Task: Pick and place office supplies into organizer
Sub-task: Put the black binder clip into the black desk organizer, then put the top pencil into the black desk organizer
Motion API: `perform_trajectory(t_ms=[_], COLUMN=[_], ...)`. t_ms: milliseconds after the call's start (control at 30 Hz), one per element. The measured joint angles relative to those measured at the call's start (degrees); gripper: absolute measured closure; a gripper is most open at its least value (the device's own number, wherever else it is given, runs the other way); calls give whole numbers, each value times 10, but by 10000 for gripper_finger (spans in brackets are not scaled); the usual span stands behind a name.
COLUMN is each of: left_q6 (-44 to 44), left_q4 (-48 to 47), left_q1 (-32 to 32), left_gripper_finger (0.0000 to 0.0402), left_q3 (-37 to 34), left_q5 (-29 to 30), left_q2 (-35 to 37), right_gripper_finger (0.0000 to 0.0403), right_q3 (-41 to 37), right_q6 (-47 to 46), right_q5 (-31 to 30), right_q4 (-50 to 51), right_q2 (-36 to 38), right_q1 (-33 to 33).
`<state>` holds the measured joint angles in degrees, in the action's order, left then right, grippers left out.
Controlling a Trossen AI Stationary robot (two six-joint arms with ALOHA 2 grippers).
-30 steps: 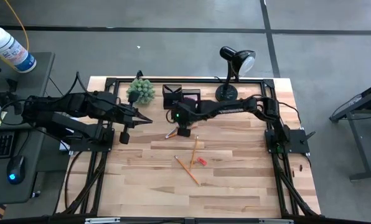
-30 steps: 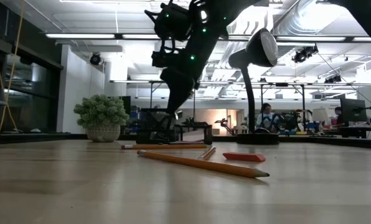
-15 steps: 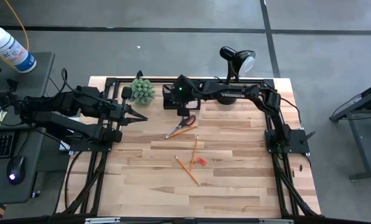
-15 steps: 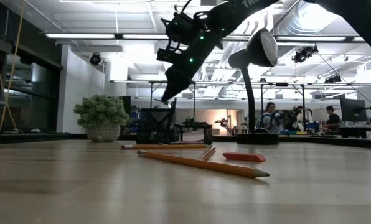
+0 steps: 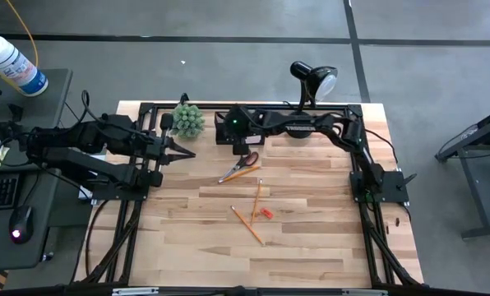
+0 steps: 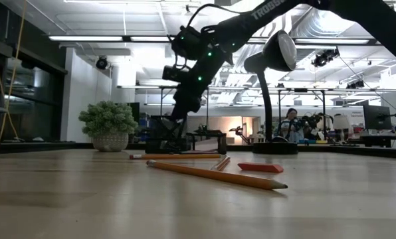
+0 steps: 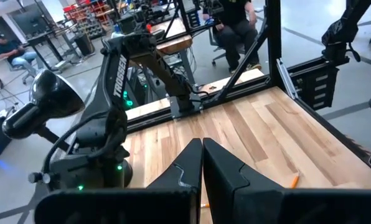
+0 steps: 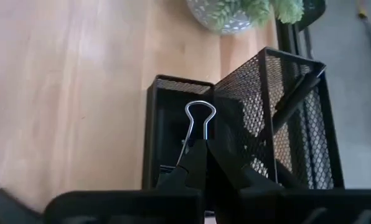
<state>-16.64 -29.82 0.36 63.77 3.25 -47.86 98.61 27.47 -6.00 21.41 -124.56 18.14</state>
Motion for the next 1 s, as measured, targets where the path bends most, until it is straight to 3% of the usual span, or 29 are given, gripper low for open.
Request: perform_trajectory(t_ms=[500, 800, 1000], left_q6=[0, -3, -9], left_q4=[0, -4, -4], left_q1=[0, 0, 0], left_gripper_finger=[399, 399, 399], left_q3=[0, 0, 0], left_q5=[15, 15, 15], left_q2=[0, 0, 0], right_gripper_finger=[391, 353, 339], right_q3=[0, 0, 0], right_q6=[107, 109, 103], right_q5=[-74, -77, -111], right_q4=[-50, -50, -50], right_q2=[-18, -18, -18], right_q1=[-13, -16, -27])
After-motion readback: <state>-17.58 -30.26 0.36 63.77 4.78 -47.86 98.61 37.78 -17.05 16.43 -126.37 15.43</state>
